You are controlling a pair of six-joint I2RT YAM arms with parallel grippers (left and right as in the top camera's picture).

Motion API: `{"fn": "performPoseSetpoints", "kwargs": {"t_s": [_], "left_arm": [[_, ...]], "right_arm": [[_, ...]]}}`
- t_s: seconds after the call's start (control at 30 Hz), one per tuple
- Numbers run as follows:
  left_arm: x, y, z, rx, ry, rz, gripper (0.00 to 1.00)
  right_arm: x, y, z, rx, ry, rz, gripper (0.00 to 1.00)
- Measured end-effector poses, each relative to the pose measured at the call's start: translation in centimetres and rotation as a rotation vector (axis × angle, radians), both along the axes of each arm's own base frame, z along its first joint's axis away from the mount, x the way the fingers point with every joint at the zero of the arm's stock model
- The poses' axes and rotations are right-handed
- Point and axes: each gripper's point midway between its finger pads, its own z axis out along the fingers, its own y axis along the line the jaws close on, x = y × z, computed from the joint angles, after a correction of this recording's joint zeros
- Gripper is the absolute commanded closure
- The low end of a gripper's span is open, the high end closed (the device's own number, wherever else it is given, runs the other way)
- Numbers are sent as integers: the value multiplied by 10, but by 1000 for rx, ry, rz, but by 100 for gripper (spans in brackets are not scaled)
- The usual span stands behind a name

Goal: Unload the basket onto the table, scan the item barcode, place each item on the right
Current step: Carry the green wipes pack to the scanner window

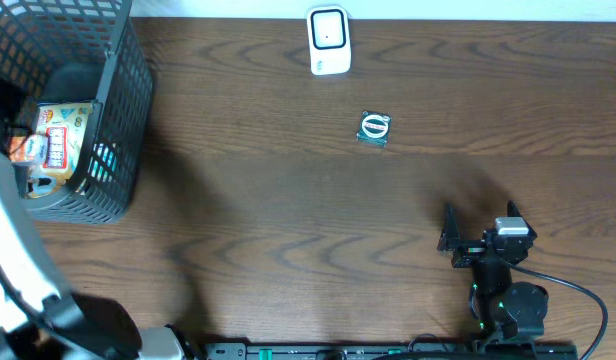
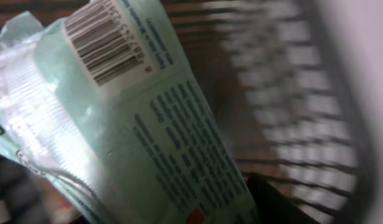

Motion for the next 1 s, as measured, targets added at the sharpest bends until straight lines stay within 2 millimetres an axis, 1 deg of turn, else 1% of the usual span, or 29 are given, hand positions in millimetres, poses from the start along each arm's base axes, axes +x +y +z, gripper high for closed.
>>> {"fn": "performPoseSetpoints", "kwargs": {"t_s": [0.03,0.07,0.1,0.13,0.2,0.23,0.3,0.37,0.5,0.53,0.6,0.63,0.67,0.7,0.73,0.77,0.83,0.87,0.93,0.97,1.0], "left_arm": [[6,-11,16,-5,-64,-46,51],[10,-20,27,-10,-108,-82,51],[15,-33,41,-19,-161,-133,51],[21,-51,56,-29,-217,-200,51],[31,-83,70,-47,-272,-309,51],[37,-102,74,-59,-289,-365,51],[46,-143,75,-88,-296,-480,51],[53,-190,74,-103,-296,-611,51],[58,-272,72,-60,-299,-856,51],[58,-296,68,-39,-292,-928,51],[56,-329,60,-5,-278,-1019,51],[54,-352,53,18,-266,-1084,51],[53,-368,48,33,-258,-1127,51],[50,-390,39,55,-244,-1192,51],[49,-407,30,72,-231,-1243,51],[46,-426,20,89,-216,-1300,51],[41,-458,-3,121,-181,-1397,50],[39,-473,-18,140,-154,-1441,51],[36,-499,-49,175,-95,-1503,50],[35,-511,-70,199,-52,-1533,50],[34,-518,-82,214,-28,-1545,50]], "right_arm": [[0,0,0,0,0,0,1],[0,0,0,0,0,-1,1],[0,0,0,0,0,0,1],[0,0,0,0,0,0,1],[0,0,0,0,-1,0,1],[0,0,0,0,0,0,1],[0,0,0,0,0,0,1],[0,0,0,0,0,0,1],[0,0,0,0,0,-1,1],[0,0,0,0,0,-1,1],[0,0,0,0,0,0,1],[0,0,0,0,0,0,1],[0,0,0,0,0,0,1],[0,0,0,0,0,0,1],[0,0,0,0,0,0,1],[0,0,0,0,0,0,1],[0,0,0,0,0,0,1],[0,0,0,0,-1,0,1],[0,0,0,0,0,0,1],[0,0,0,0,0,0,1],[0,0,0,0,0,0,1]]}}
